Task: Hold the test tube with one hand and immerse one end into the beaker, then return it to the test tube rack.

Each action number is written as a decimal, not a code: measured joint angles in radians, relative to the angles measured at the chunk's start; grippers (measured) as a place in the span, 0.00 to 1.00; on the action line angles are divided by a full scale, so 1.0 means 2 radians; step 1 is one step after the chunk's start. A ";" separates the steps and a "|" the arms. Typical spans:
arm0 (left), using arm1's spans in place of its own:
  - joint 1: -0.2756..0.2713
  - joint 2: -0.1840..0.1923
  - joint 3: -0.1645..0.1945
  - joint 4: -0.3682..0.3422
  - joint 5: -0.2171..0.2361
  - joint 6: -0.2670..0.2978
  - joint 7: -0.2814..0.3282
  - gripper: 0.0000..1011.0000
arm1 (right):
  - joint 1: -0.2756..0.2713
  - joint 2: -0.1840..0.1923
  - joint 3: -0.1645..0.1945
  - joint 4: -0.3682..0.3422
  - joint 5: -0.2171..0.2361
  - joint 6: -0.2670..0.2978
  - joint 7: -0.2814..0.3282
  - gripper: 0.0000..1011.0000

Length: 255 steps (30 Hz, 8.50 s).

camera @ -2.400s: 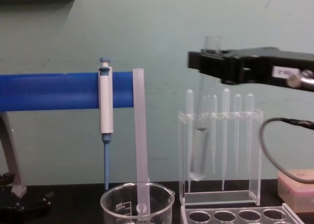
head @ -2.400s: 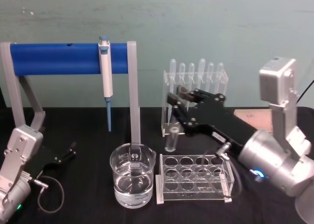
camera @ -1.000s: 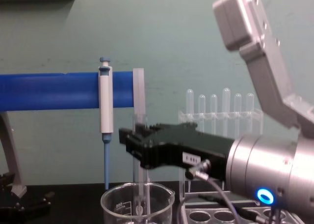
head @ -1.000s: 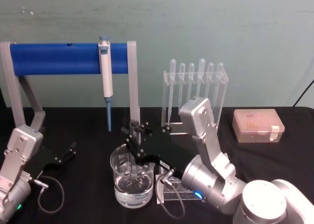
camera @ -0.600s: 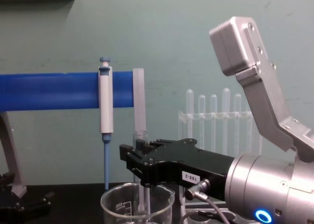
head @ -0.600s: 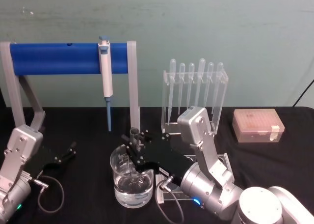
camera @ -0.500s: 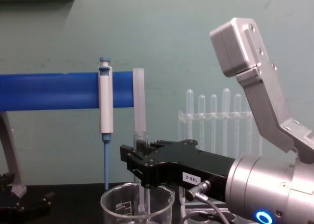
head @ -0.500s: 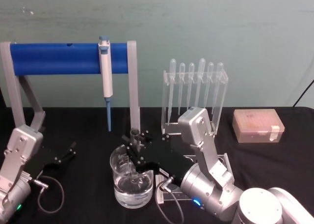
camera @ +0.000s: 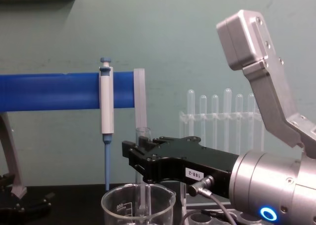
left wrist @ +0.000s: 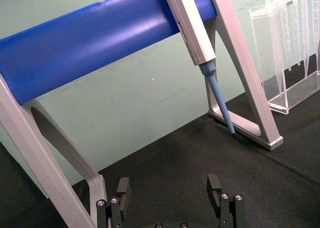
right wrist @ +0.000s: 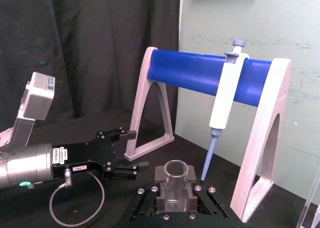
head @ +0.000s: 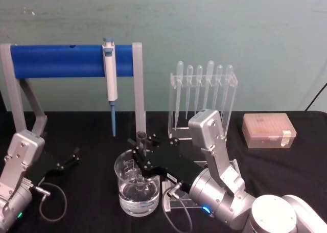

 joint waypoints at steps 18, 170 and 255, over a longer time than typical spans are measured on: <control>0.000 0.000 0.000 0.000 0.000 0.000 0.000 0.99 | 0.001 0.000 -0.001 0.002 0.000 0.000 0.000 0.22; 0.000 0.000 0.000 0.000 0.000 0.000 0.000 0.99 | 0.001 0.000 -0.001 0.003 0.000 -0.001 0.000 0.22; 0.000 0.000 0.000 0.000 0.000 0.000 0.000 0.99 | 0.001 0.000 -0.001 0.003 0.000 -0.001 0.000 0.22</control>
